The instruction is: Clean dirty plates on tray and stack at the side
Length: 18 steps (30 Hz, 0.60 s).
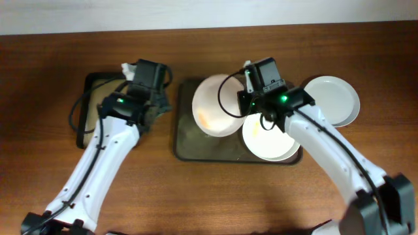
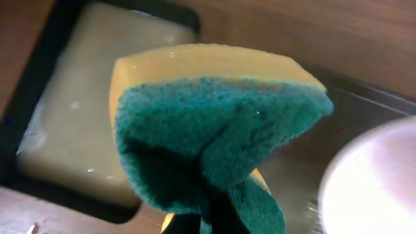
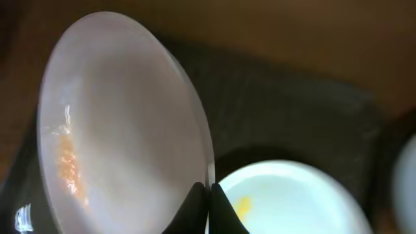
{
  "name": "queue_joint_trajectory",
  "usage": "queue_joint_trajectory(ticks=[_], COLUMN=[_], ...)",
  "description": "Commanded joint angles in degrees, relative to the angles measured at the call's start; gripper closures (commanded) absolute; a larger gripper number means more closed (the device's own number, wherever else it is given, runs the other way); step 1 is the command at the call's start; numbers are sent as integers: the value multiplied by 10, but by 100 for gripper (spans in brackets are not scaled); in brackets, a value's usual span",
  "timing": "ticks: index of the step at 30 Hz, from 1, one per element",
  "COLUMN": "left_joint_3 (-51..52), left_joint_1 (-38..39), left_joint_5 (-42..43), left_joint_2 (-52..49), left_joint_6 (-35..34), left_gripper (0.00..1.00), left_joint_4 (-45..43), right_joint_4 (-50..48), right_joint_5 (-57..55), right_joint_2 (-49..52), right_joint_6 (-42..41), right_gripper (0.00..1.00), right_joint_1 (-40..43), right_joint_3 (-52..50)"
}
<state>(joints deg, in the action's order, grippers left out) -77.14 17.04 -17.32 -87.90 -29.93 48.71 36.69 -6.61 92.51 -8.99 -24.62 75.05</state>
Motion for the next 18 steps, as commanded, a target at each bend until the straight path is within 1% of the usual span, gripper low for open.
queue_joint_trajectory(ticks=[1, 2, 5, 6, 8, 10, 11, 12, 13, 14, 15, 16, 17, 18], left_joint_3=[-9, -9, -9, -9, -9, -9, -9, -9, -9, -9, -9, -9, -9, -9], left_joint_1=[-63, -84, -131, -139, -163, -180, -190, -197, -202, -205, -208, -209, -210, -210], left_joint_5=[18, 31, 52, 52, 52, 54, 61, 66, 68, 69, 69, 69, 69, 68], left_joint_2=[15, 15, 15, 15, 15, 15, 15, 15, 15, 15, 15, 15, 15, 15], left_joint_6=[-9, -9, -9, -9, -9, -9, -9, -9, -9, -9, -9, -9, -9, -9], left_gripper=[100, 100, 100, 100, 100, 100, 100, 100, 100, 100, 100, 100, 100, 100], left_joint_4=[7, 9, 13, 12, 7, 3, 3, 6, 9, 11, 13, 13, 13, 11], right_joint_4=[-1, -3, -31, -39, -80, -115, -131, -134, -128, -119, -103, -72, -45, -11], right_joint_5=[-209, -259, -353, -369, -418, -444, -446, -444, -445, -442, -429, -388, -336, -266], right_joint_2=[-28, -28, -28, -28, -28, -28, -28, -28, -26, -23, -21, -17, -13, -4], right_joint_6=[73, 99, 182, 198, 275, 329, 338, 329, 293, 250, 203, 136, 85, 25], right_gripper=[96, 96, 96, 96, 96, 96, 96, 96, 94, 89, 79, 65, 48, 39], right_joint_1=[-58, -78, -122, -129, -158, -179, -189, -190, -186, -176, -160, -132, -102, -63], right_joint_3=[31, 37, 37, 37, 37, 37, 37, 37, 37, 37, 37, 37, 37, 37])
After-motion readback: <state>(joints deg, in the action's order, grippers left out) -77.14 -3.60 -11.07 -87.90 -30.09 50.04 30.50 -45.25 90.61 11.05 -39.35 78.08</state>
